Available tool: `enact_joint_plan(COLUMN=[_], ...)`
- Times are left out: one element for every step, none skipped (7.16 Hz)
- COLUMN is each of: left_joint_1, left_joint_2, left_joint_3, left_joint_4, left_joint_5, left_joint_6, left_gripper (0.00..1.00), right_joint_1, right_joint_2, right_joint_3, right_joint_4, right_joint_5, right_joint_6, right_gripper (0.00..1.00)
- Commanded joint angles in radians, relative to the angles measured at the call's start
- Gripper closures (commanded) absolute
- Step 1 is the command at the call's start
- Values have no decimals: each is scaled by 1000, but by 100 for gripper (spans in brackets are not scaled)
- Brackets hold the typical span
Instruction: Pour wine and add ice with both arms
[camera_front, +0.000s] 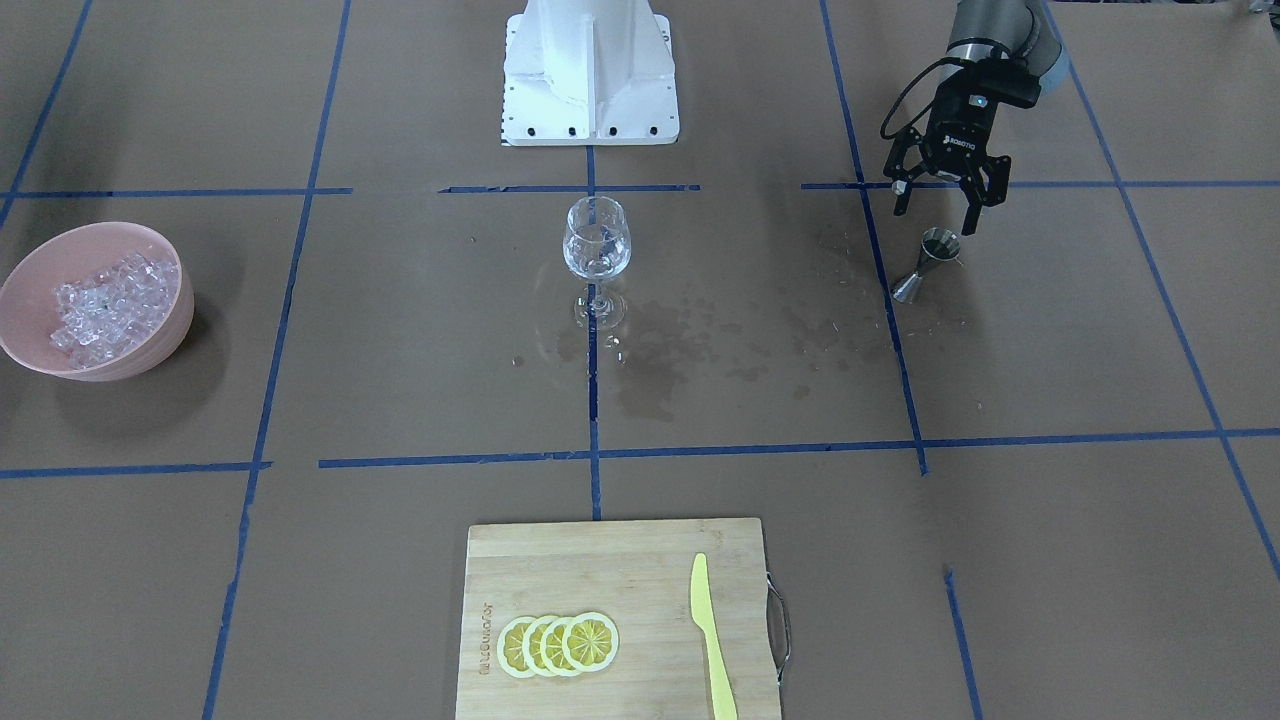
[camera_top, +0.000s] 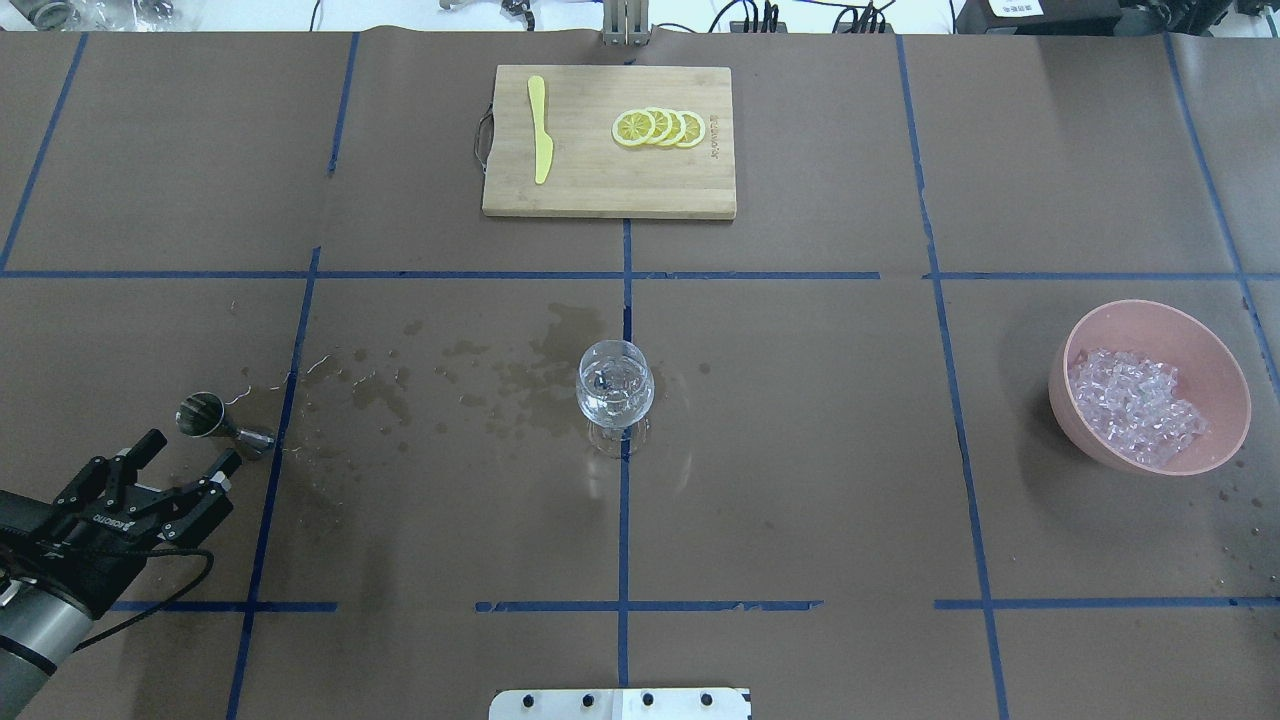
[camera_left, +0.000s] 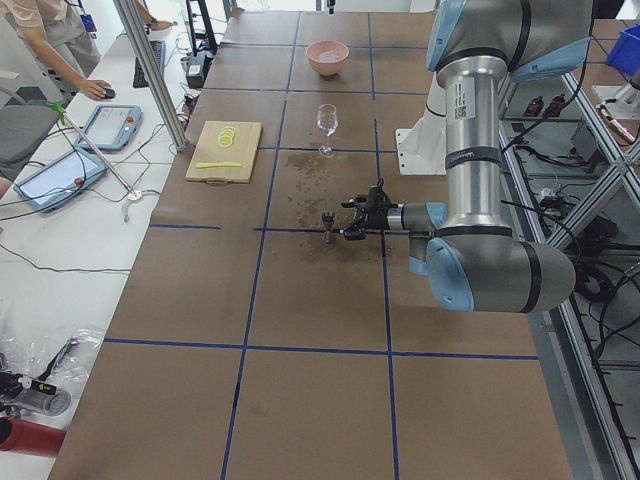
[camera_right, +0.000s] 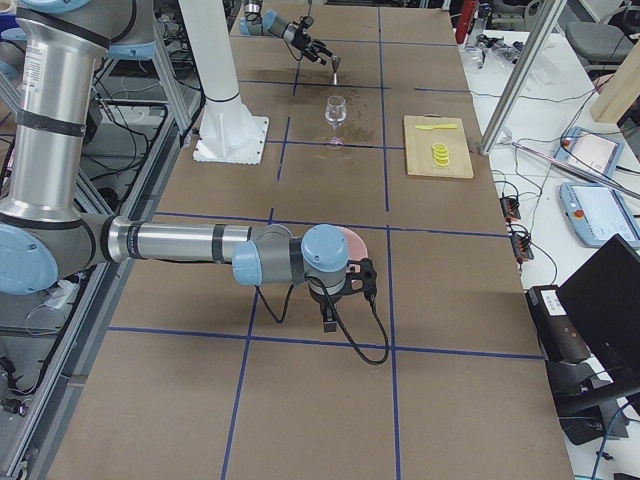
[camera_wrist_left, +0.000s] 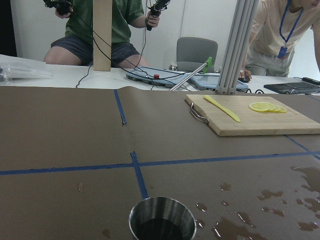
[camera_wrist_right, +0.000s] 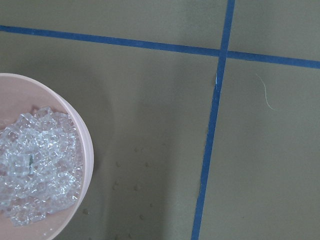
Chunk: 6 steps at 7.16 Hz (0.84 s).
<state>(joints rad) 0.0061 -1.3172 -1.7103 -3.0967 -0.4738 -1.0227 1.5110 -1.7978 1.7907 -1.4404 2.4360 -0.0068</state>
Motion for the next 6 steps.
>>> enact_joint_plan(left_joint_1=[2,2,2,0,0,-3], left_joint_2=[-49,-75,-117,-122,-122,-120], left_joint_3=[55,104,145,156,161,161], left_joint_4=[3,4,4,4,6,6], left_joint_5=[50,50,50,52,75,86], left_joint_6=[6,7,9,12,12,12], left_gripper=[1,1,1,1,2,6], right_joint_1=[-1,0,0,0,-1,-2], right_joint_2=[0,0,0,0,0,0], right_joint_3=[-1,-1,1,-1,-1,-1], right_joint_4=[0,0,0,0,0,0], right_joint_5=[0,0,0,0,0,0], right_joint_6=[-1,1,1,-1,1,1], right_gripper=[0,0,0,0,0,0])
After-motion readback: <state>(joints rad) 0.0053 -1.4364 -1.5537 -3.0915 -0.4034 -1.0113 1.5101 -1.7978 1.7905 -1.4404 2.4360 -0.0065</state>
